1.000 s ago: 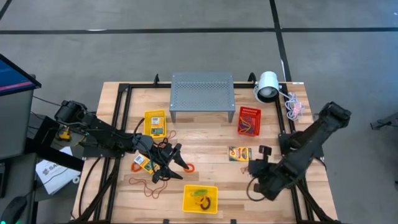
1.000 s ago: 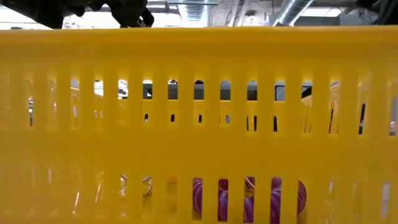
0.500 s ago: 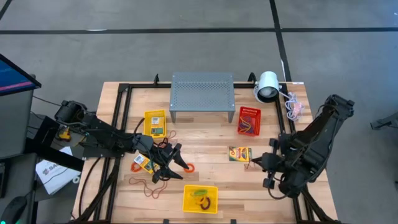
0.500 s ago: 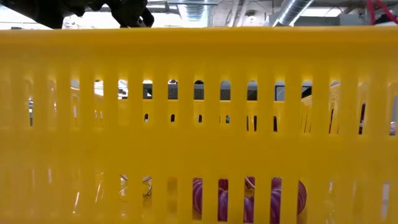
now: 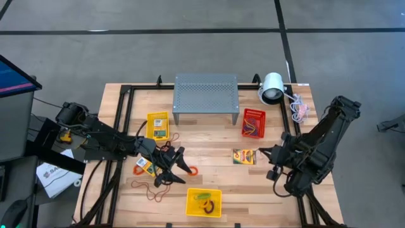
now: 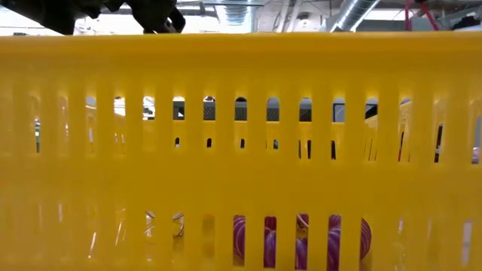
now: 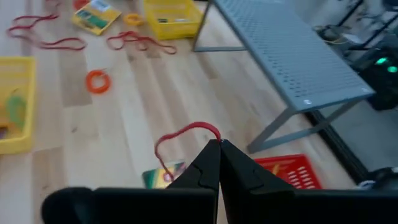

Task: Pick & Place Office Desk Supplies
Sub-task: Put the red rubber band into the red bin

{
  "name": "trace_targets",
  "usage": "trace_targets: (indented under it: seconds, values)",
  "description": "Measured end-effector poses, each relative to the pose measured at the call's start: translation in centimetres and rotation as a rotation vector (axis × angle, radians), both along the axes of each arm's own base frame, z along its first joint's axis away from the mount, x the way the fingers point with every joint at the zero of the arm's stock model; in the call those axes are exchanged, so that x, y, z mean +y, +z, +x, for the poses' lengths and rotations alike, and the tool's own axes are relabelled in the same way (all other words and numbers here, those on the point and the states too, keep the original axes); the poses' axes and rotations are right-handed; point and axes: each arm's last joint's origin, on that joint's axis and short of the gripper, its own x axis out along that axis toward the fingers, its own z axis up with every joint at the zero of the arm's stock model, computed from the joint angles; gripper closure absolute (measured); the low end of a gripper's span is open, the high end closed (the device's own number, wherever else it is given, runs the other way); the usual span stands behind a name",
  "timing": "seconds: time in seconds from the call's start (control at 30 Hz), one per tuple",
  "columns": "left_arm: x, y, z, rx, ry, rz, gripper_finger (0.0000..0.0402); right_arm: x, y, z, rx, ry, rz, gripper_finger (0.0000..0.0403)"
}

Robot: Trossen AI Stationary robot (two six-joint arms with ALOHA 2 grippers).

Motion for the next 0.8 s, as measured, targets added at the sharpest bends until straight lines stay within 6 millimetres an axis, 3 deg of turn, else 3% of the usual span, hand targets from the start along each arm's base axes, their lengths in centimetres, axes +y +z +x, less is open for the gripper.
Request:
trace_targets:
  seconds: [0.43,0.8]
  values:
    - [0.0,0.0,0.0,0.0,0.0,0.0,0.017,-2.6,0.4,0.8,-0.038,-0.124,-0.153,0.0403]
    - [0.0,0.0,0.0,-0.004,-0.001,0.007,0.017,-5.6,0.8,-1.8,-0.198,-0.144,-0.082,0.0403]
